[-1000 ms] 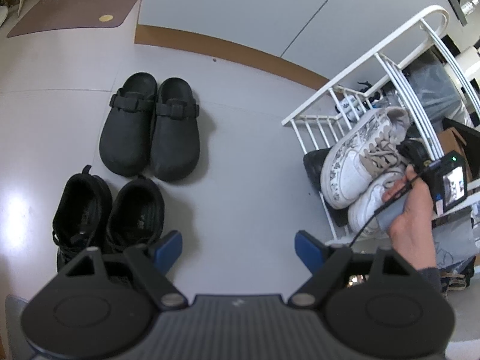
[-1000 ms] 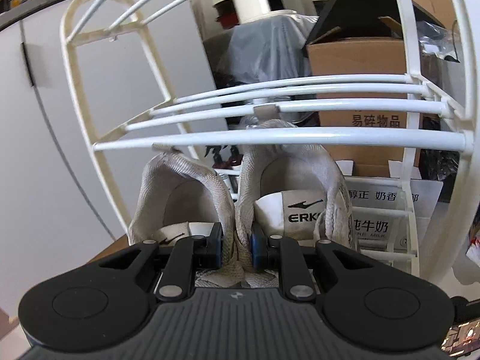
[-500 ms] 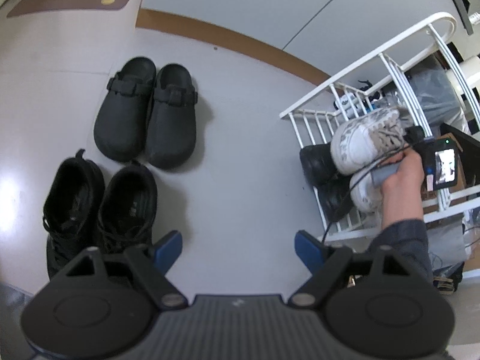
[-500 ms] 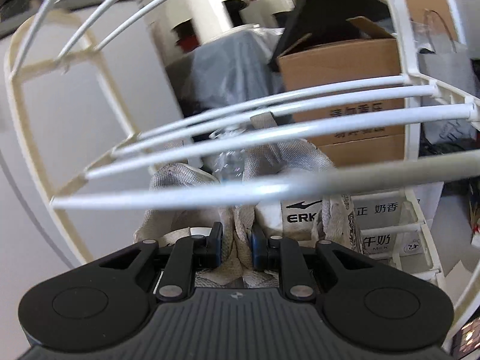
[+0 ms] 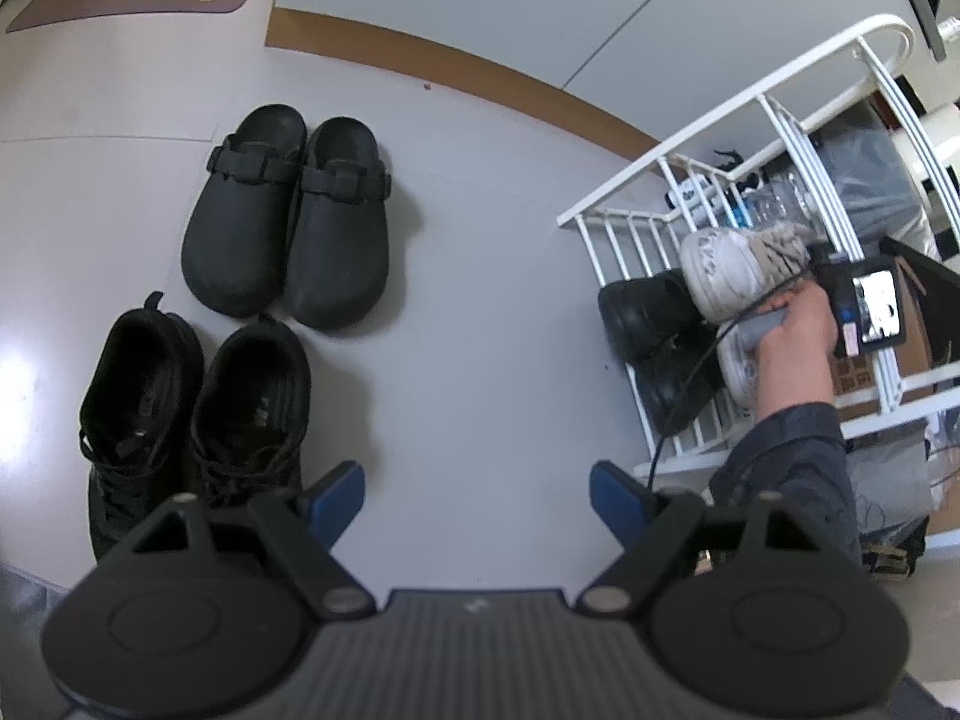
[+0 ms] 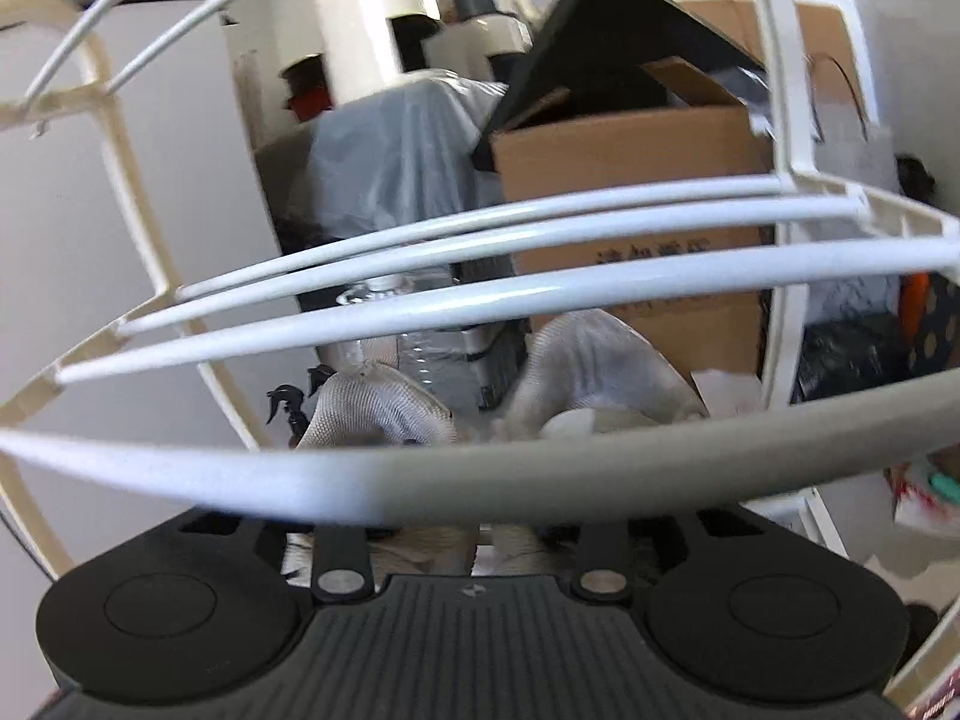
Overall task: Organize scattered shoes
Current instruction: 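Insert the white sneakers onto the rack shelf above the black clogs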
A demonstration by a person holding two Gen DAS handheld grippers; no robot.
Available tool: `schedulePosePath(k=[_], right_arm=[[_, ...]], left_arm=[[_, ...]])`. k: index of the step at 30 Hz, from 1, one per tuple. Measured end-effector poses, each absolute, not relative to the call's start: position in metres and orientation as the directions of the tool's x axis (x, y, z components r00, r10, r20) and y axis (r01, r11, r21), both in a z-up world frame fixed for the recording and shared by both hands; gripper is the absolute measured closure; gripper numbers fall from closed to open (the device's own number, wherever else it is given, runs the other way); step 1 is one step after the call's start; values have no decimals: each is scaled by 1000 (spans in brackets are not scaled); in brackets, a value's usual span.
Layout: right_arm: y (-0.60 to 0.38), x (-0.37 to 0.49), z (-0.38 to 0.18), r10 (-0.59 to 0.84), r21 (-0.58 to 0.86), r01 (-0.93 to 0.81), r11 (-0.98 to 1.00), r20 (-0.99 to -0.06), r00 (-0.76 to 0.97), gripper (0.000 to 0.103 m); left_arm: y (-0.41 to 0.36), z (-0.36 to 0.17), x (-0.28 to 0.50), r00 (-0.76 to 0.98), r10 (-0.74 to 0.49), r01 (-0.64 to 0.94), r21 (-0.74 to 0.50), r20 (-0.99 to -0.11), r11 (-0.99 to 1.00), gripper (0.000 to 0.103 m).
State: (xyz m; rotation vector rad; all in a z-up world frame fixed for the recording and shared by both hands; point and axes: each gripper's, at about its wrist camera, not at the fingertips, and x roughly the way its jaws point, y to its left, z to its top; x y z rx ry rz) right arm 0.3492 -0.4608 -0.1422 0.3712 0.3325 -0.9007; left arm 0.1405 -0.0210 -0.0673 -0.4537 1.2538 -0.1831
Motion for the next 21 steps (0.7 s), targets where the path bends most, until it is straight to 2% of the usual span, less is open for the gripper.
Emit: schedulePosePath(k=[3,5,7,13,21], right_arm=[[-453,350,-140,-711,127,799,587,-390,585,54],[-441,351,-137,-728,67,779,623,-315,609,49],[-436,351,-136,-730,38,769,638,-291,619,47],[-426,346,-137,-727,35,767,641,-293,621,46],[-418,337,-133,-706,35,760,649,-343,619,42]], left_arm=[[-21,-68,140,313,-369,-116,-421,-875,899,19],[-21,-68,141,314,-368,-115,-420,-875,900,19],[-22,-68,142,313,-365,-116,-416,-877,902,19],[-24,-65,142,323,-358,-102,-409,-876,907,19],[-7,-48,138,385,-352,-126,-426,-853,896,19]])
